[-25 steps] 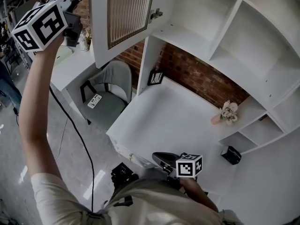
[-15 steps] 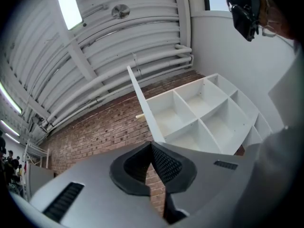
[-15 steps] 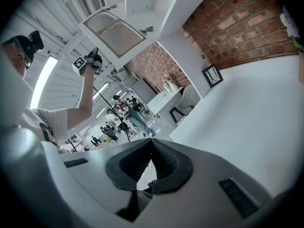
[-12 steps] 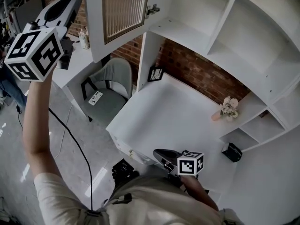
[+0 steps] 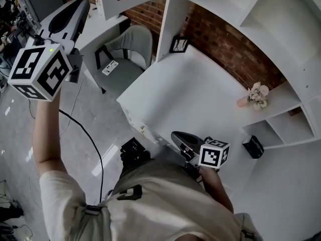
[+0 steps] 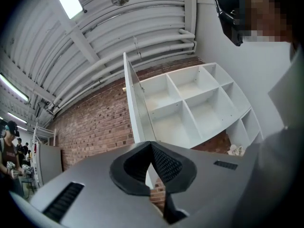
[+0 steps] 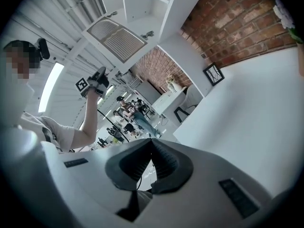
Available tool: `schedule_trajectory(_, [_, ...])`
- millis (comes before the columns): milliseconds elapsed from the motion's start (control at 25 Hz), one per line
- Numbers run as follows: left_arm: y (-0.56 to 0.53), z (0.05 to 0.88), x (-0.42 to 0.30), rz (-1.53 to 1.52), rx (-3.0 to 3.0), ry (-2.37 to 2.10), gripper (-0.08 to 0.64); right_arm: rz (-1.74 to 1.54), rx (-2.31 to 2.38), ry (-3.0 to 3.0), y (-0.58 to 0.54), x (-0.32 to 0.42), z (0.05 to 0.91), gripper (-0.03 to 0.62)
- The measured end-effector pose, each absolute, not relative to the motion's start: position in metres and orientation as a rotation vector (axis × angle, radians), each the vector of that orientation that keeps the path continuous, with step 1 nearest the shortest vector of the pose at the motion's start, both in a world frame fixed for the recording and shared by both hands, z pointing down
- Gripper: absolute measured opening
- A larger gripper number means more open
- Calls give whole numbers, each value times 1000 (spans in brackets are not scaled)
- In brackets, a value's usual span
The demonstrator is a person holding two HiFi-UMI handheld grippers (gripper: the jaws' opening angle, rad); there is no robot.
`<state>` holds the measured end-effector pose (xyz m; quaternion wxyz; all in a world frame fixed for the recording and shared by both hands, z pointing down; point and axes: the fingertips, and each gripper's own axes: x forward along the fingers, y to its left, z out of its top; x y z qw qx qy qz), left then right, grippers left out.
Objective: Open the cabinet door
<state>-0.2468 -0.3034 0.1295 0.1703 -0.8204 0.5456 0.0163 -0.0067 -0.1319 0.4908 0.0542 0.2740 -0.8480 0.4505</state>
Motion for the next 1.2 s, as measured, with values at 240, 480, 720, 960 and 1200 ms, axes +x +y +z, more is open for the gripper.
schedule_trajectory(240, [-271,213,-228,-113,-2348,1610,14,1361,842,-2586,-125,17,489,23])
schedule_trajectory(480, [-242,254,-206,-101,-2460,1647,14,1354,841,-2597,-120,30,485,23])
schedule_trajectory(720, [-219,277,-176,-27,-2562,1609,14,1385,852,-2616,-111,46,484,23])
schedule_trajectory(960, [-198,294,-147,142,-2676,1660,14,1364,831,-2658,-100,61,477,23])
schedule_trajectory(1200, [-175,312,-101,101,-2760,1609,15,1426,840,-2673,-88,85,480,23])
